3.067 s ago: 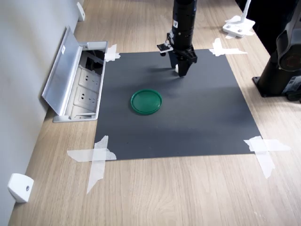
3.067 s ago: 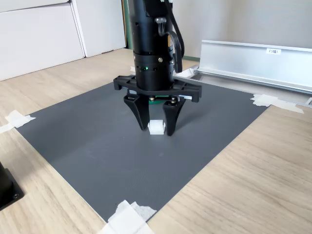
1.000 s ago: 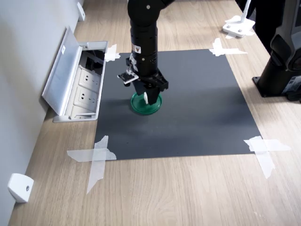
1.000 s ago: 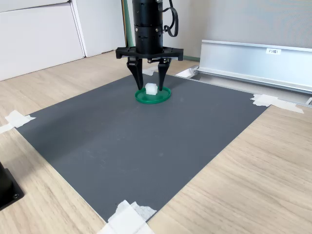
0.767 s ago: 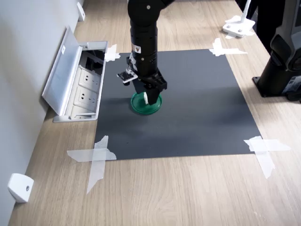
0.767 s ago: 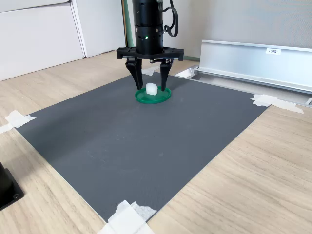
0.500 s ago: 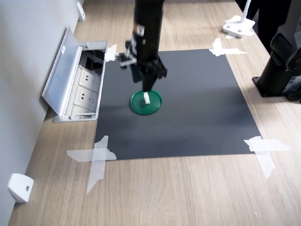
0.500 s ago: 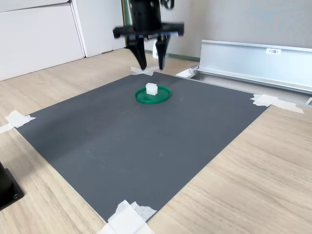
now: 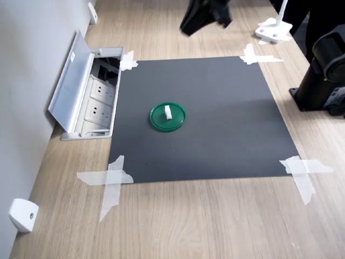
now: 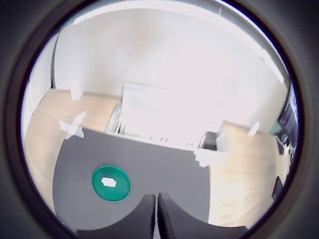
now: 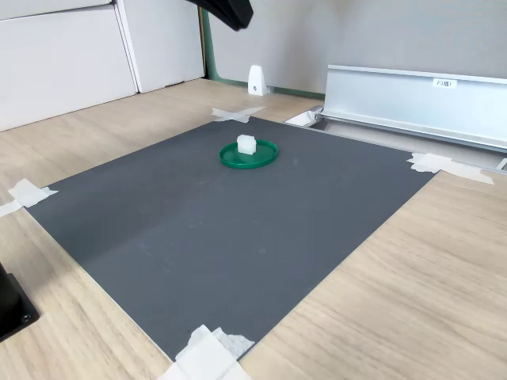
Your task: Grasp a white terminal and put it on the green lid.
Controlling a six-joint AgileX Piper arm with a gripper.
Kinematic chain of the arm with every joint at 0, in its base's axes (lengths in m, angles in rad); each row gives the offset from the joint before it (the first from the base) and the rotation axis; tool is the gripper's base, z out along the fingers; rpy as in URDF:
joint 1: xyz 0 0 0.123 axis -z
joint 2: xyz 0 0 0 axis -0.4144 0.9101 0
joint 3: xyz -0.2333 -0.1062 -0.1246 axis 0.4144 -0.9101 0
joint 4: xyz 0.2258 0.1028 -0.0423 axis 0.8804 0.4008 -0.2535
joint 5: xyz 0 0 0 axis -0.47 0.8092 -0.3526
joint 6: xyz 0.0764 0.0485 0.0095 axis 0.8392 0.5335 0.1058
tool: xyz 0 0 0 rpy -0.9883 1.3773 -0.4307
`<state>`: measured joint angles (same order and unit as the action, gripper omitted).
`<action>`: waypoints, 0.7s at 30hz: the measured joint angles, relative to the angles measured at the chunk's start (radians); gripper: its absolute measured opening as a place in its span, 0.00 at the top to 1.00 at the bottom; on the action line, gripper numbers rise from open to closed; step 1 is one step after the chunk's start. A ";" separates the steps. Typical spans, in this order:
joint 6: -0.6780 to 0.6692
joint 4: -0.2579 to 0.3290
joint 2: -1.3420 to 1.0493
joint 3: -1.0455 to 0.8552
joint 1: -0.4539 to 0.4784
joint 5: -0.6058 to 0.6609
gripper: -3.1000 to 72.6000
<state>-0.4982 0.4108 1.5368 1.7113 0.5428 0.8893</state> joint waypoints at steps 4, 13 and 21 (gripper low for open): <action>0.007 -0.001 -0.205 -0.179 0.001 -0.084 0.97; 0.065 0.003 -0.635 -0.562 0.001 -0.229 0.97; 0.137 0.004 -0.917 -0.725 0.001 -0.252 0.97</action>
<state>-0.3607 0.4143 0.6194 0.9865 0.5435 0.6371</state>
